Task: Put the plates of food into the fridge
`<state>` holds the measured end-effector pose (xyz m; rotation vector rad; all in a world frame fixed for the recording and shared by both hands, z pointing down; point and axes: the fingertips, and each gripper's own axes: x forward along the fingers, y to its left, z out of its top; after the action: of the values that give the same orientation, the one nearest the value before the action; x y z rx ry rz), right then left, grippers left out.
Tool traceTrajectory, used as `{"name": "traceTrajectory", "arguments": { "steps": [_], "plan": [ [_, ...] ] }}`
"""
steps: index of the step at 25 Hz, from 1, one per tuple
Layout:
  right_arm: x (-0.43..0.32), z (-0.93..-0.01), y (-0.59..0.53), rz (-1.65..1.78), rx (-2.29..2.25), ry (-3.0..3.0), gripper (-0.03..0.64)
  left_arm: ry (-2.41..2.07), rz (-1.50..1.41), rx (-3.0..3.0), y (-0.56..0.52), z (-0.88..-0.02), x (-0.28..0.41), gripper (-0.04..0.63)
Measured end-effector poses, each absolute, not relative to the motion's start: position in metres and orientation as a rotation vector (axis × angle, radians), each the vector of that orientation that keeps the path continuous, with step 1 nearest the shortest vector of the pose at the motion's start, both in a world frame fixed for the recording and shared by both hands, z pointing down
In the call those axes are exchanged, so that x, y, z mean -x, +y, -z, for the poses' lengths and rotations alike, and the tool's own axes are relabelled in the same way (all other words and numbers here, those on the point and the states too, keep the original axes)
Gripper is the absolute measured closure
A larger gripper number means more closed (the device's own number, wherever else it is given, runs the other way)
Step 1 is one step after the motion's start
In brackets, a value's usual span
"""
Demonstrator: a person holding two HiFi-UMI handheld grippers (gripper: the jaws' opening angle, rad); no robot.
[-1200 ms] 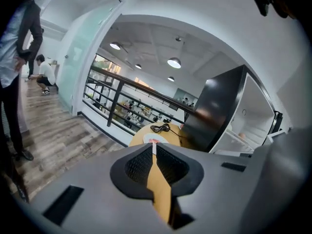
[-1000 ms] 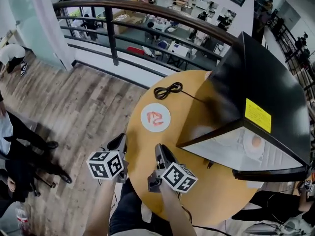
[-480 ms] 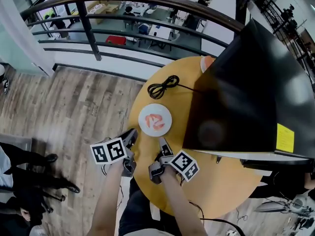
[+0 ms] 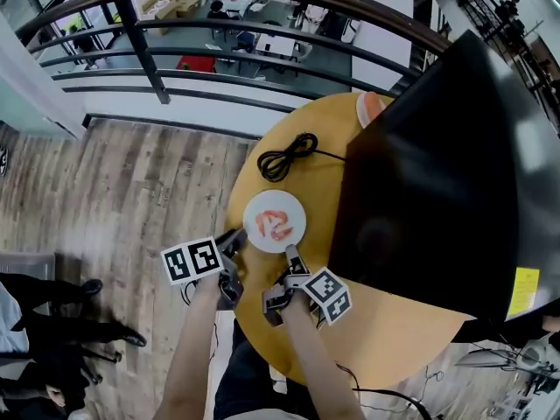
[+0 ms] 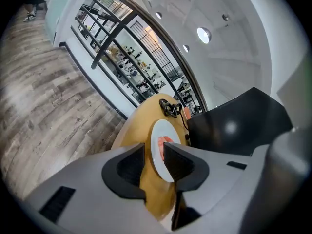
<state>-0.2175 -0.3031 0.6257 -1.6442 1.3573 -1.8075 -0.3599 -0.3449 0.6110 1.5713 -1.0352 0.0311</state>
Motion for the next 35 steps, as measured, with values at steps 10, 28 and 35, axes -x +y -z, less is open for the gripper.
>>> {"name": "traceTrajectory", "arguments": {
  "steps": [10, 28, 35],
  "plan": [
    [0.221, -0.624, -0.319, 1.819, 1.599, 1.297, 0.509, -0.969, -0.008, -1.542, -0.358, -0.614, 0.346, 0.495],
    [0.230, -0.627, -0.304, 1.875, 1.478, 1.272, 0.509, -0.866, 0.143, -1.370, -0.337, -0.618, 0.342, 0.572],
    [0.235, -0.629, -0.289, 1.875, 1.458, 1.220, 0.547, -0.863, 0.113, -1.372, -0.315, -0.615, 0.339, 0.574]
  ]
}}
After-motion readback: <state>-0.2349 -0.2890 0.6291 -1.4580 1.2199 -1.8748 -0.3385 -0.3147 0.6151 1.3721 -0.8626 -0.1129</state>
